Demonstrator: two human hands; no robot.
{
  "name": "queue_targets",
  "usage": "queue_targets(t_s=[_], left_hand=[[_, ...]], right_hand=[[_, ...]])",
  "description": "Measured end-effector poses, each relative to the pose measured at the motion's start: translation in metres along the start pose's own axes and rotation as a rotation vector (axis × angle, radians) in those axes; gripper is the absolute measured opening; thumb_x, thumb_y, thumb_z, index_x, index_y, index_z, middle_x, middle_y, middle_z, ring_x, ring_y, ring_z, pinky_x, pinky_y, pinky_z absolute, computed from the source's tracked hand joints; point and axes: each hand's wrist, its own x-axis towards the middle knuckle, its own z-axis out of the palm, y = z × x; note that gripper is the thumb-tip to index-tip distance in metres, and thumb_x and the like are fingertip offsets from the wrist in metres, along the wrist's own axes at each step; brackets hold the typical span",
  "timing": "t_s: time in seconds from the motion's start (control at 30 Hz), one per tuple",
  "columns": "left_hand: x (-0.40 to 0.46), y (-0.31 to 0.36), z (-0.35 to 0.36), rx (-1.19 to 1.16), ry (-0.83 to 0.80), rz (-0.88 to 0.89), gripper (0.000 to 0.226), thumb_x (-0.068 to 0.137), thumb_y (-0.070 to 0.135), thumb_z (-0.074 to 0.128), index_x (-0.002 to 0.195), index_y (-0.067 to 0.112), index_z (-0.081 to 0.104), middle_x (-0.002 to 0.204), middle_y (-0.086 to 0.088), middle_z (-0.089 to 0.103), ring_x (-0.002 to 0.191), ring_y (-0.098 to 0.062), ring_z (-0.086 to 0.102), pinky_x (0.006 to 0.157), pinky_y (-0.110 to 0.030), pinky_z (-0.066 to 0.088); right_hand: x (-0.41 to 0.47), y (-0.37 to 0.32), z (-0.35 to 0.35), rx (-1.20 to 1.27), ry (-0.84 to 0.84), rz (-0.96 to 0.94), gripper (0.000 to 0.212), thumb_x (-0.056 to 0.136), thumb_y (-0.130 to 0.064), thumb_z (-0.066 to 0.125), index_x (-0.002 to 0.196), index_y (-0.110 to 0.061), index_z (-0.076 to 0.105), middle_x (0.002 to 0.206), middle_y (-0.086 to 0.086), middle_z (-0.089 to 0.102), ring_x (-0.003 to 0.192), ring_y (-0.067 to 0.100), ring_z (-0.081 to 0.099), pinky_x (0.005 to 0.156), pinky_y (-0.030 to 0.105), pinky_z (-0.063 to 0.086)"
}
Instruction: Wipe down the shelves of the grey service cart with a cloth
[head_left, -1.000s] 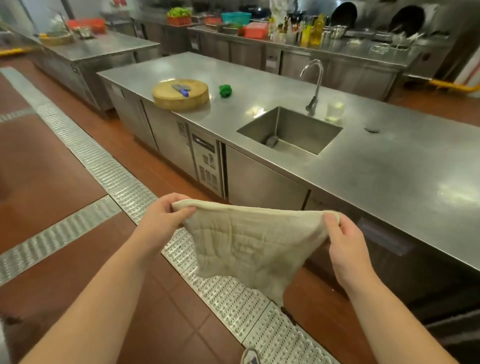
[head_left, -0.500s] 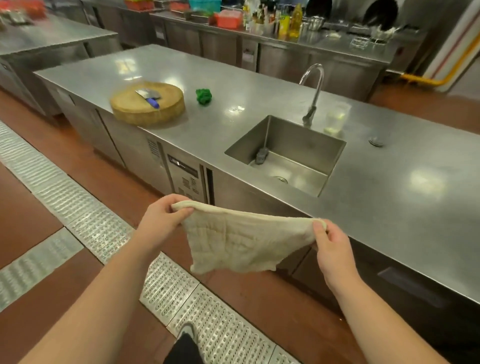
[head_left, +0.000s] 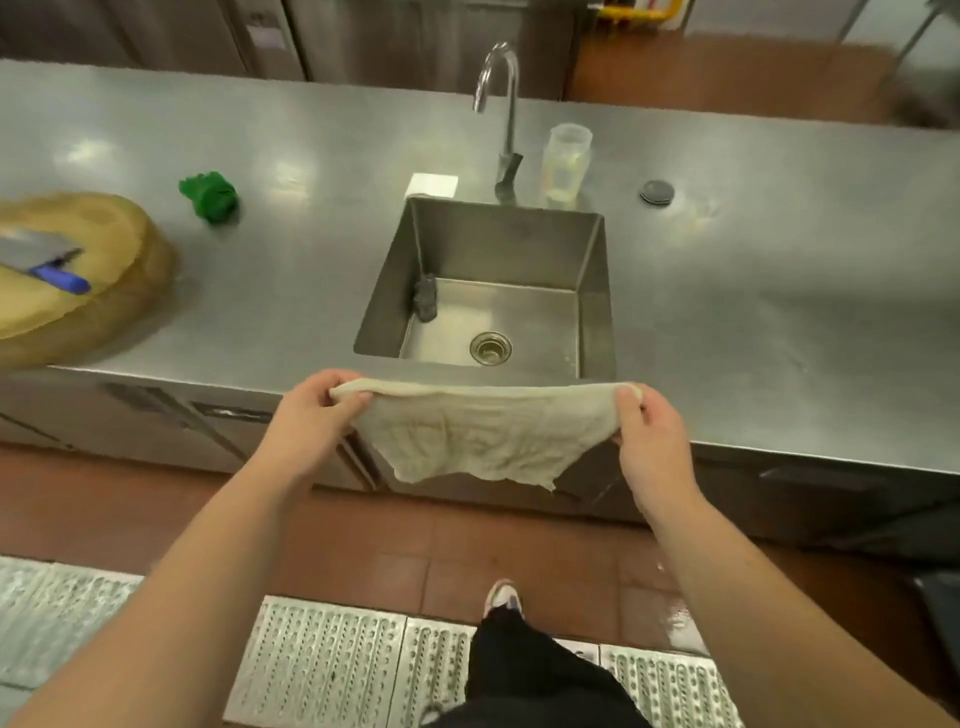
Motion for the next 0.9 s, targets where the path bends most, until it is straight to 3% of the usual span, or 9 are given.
queue_targets(t_s=[0.1,0.23,0.33,0.53,0.7,0.77,0.87,0.9], left_hand=[[0.054,0.001,0.006,-0.004,-0.054,-0.008,0.008,0.085,0.024,0.064,0.09,0.025,0.07,0.085,0.0,0.069,0.08,-0.016,0.062,0.077,-0.04,0.053],[0.135,-0.003,0.021,-0.063,-0.09,-0.058,0.009,0.087,0.017,0.063,0.093,0.018,0.07,0.09,-0.008,0.068,0.086,-0.022,0.063,0.084,-0.043,0.056],[0.189,-0.01,0.039,-0.055,-0.068,-0.128,0.01,0.089,0.014,0.062,0.095,0.014,0.069,0.09,-0.008,0.068,0.084,-0.02,0.063,0.075,-0.036,0.056],[0.28,-0.03,0.064,-0.01,-0.029,-0.319,0.01,0.086,0.012,0.066,0.097,0.013,0.067,0.091,-0.009,0.068,0.079,-0.023,0.065,0.058,-0.029,0.055],[0.324,-0.062,0.082,0.076,-0.037,-0.439,0.011,0.082,0.017,0.066,0.087,0.026,0.066,0.093,-0.007,0.07,0.084,-0.026,0.066,0.08,-0.044,0.058],[0.334,-0.071,0.09,0.067,-0.072,-0.485,0.017,0.078,0.014,0.063,0.092,0.024,0.066,0.096,-0.008,0.071,0.079,-0.027,0.065,0.08,-0.047,0.058],[0.34,-0.075,0.097,-0.007,-0.109,-0.528,0.017,0.085,0.005,0.057,0.092,0.02,0.061,0.102,-0.007,0.065,0.082,-0.026,0.061,0.078,-0.04,0.055],[0.341,-0.073,0.1,-0.041,-0.111,-0.547,0.018,0.086,0.003,0.056,0.096,0.018,0.06,0.105,-0.009,0.064,0.086,-0.025,0.061,0.078,-0.039,0.055]], right_hand=[[0.034,-0.001,0.017,0.014,0.047,0.037,0.026,0.103,-0.031,0.043,0.093,-0.029,0.067,0.092,-0.004,0.07,0.091,0.015,0.066,0.087,0.05,0.056],[0.101,0.015,0.044,0.001,0.033,0.076,0.028,0.103,-0.031,0.042,0.099,-0.024,0.069,0.095,0.0,0.071,0.092,0.017,0.067,0.085,0.047,0.057],[0.159,0.028,0.063,-0.047,0.004,0.097,0.027,0.102,-0.029,0.044,0.093,-0.023,0.068,0.091,0.006,0.069,0.087,0.025,0.066,0.076,0.045,0.055],[0.249,0.063,0.093,-0.138,-0.036,0.239,0.04,0.086,-0.045,0.048,0.086,-0.008,0.063,0.087,0.022,0.062,0.069,0.019,0.053,0.064,0.041,0.047],[0.289,0.09,0.117,-0.3,-0.082,0.38,0.034,0.097,-0.026,0.052,0.092,0.006,0.062,0.086,0.026,0.062,0.072,0.02,0.05,0.059,0.03,0.038],[0.3,0.099,0.123,-0.322,-0.08,0.442,0.025,0.098,-0.021,0.052,0.094,0.0,0.065,0.087,0.017,0.064,0.077,0.02,0.053,0.064,0.031,0.041],[0.307,0.11,0.13,-0.271,-0.055,0.535,0.018,0.097,-0.015,0.056,0.11,-0.01,0.067,0.096,0.003,0.066,0.088,0.021,0.062,0.083,0.033,0.053],[0.307,0.112,0.13,-0.2,-0.029,0.577,0.019,0.096,-0.012,0.057,0.111,-0.009,0.067,0.092,0.002,0.066,0.084,0.02,0.062,0.079,0.03,0.055]])
